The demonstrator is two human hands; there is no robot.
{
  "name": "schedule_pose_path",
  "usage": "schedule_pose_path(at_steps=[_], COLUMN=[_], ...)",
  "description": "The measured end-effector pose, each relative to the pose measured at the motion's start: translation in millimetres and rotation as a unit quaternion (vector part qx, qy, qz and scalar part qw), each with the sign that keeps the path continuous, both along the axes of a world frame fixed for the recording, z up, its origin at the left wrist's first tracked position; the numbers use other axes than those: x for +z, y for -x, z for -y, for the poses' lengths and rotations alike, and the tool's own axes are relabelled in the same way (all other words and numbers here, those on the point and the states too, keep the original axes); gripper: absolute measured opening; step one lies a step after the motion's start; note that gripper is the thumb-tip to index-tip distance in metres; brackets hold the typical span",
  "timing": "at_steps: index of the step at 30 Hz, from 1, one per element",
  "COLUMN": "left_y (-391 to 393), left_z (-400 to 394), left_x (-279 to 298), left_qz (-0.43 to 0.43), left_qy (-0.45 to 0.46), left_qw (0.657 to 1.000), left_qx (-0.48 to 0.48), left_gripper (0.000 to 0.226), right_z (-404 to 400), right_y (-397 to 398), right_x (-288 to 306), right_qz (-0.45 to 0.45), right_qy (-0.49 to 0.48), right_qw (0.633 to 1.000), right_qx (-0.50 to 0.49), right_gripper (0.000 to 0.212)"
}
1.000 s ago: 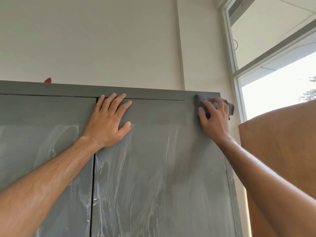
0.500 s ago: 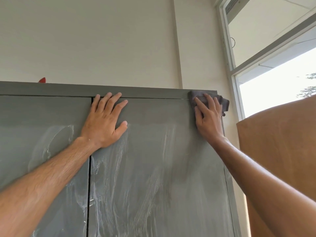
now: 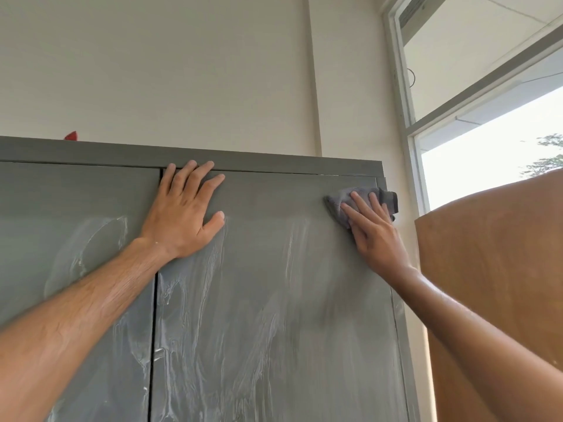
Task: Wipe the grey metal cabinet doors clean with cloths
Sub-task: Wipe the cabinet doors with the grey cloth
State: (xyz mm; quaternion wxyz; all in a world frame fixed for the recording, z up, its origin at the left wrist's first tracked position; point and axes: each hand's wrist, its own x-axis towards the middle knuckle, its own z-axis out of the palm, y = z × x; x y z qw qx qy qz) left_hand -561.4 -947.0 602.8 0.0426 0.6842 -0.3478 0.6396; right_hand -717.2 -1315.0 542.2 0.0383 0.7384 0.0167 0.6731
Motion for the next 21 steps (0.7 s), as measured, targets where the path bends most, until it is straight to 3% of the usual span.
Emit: schedule_pose_path(at_steps=[4, 10, 13, 18, 21], left_y=[-0.9, -2.0, -2.9, -2.4, -2.3], left_z=[1.0, 0.6, 0.9, 1.7, 1.1], left_x=[-1.6, -1.5, -1.6, -1.9, -1.2], left_qz=[0.000, 0.003, 0.007, 0.007, 0.005], left_qy=[0.002, 0.004, 0.005, 0.006, 0.003], left_qw=[1.000, 1.000, 1.000, 1.000, 1.000], left_qx=[-0.003, -0.004, -0.006, -0.009, -0.010], left_gripper=[0.073, 0.074, 0.074, 0.074, 0.074], right_z=[-22.4, -26.2, -30.2, -40.0, -44.2], right_y=[-1.7, 1.2, 5.0, -7.4, -13.4], right_x=[42.3, 18.1, 27.4, 18.6, 20.6], right_qz=[0.050, 0.005, 0.011, 0.014, 0.055], right_qy=[-0.133, -0.059, -0.093, -0.134, -0.167], right_qw=[0.989, 0.998, 0.995, 0.989, 0.978], right_qx=[0.031, 0.036, 0.045, 0.057, 0.113], right_gripper=[0.035, 0.046, 0.054, 0.051, 0.047])
